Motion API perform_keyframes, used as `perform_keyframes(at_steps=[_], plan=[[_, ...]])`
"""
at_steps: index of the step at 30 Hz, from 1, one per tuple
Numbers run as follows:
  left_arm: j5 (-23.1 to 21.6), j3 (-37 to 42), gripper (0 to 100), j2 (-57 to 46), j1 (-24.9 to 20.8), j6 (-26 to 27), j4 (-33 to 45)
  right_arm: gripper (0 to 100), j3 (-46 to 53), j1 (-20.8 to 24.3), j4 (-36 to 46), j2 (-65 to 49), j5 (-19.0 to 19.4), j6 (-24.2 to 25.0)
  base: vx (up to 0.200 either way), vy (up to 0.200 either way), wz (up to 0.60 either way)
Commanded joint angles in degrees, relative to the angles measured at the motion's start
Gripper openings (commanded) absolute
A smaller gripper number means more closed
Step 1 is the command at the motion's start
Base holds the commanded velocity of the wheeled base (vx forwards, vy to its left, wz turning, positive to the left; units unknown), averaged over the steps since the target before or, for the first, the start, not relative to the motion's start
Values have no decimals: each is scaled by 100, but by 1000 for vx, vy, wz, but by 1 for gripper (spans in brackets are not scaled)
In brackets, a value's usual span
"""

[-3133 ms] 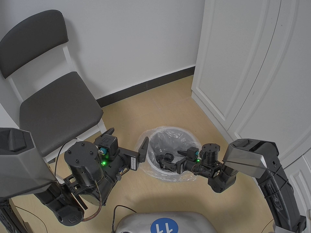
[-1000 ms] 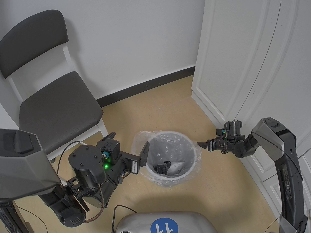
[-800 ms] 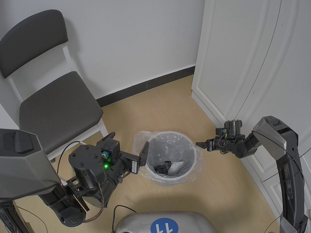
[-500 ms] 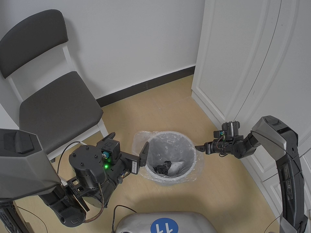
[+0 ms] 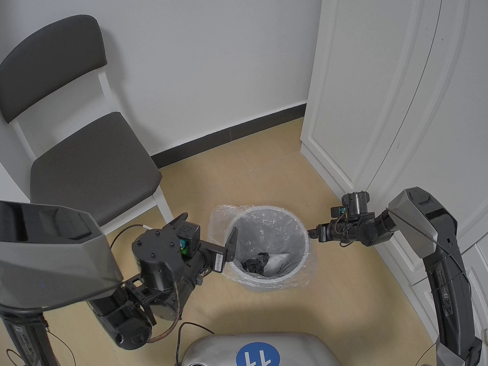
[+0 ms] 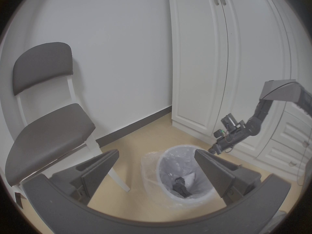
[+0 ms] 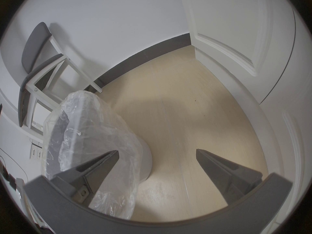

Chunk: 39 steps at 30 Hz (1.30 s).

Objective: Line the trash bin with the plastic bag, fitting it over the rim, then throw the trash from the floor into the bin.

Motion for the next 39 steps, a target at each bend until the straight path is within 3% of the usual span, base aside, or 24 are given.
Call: perform_keyframes(at_steps=[1,9,17,22,39], plan=[[-32,-1082,100,1334,535,482,14,100,-142,-9,-18,245,-56,39,0,0,0],[-23,-2637,100,2705,1097,1265,471,100,-134,-79,-62,324,-30,22,0,0,0],[21,-3639,100,2925,1413,1273,1464,100,-107,-114,-536,394,-21,30,0,0,0],[29,-4140,100,3179,1484,1282,1825,100,-107,-123,-545,394,-21,30,0,0,0],[-23,-5986,100,3803,1862,1256,4268,100,-107,-114,-545,421,-30,-5,0,0,0]])
